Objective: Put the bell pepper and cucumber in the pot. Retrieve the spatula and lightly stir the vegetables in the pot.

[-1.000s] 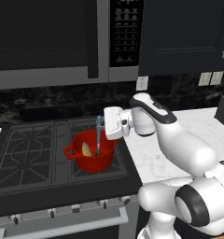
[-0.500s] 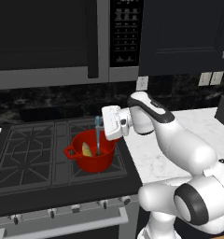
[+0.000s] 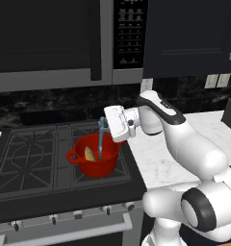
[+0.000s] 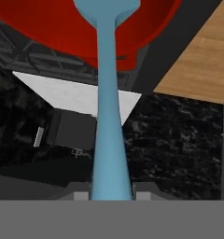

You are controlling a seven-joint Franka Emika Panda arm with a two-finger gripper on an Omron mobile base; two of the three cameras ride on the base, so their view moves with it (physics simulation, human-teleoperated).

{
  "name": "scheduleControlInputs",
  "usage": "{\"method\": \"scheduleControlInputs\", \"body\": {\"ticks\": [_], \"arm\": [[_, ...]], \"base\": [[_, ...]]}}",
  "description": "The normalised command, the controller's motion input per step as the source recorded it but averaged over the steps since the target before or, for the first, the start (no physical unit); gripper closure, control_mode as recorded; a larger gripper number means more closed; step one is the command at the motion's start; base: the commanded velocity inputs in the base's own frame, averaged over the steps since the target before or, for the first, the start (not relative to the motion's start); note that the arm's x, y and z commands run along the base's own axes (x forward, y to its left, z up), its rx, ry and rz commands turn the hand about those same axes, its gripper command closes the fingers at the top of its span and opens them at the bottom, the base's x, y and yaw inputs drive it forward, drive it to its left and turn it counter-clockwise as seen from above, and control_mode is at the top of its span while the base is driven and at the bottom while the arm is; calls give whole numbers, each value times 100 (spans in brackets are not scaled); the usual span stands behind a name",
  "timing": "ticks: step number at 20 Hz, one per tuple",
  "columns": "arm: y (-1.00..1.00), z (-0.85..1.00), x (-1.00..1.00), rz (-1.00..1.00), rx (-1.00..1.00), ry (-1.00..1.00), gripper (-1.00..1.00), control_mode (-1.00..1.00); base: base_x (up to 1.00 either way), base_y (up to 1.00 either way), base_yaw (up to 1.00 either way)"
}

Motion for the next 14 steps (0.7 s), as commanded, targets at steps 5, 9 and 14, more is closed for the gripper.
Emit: {"method": "scheduleControlInputs", "body": {"ticks": [5, 9, 14], "arm": [[0, -4, 0, 0, 0, 5, 100, -100], [0, -29, 0, 2, -1, 1, 100, -100], [0, -48, 0, 3, -3, 1, 100, -100]], "base": [[0, 0, 0], [0, 0, 0], [0, 0, 0]]}}
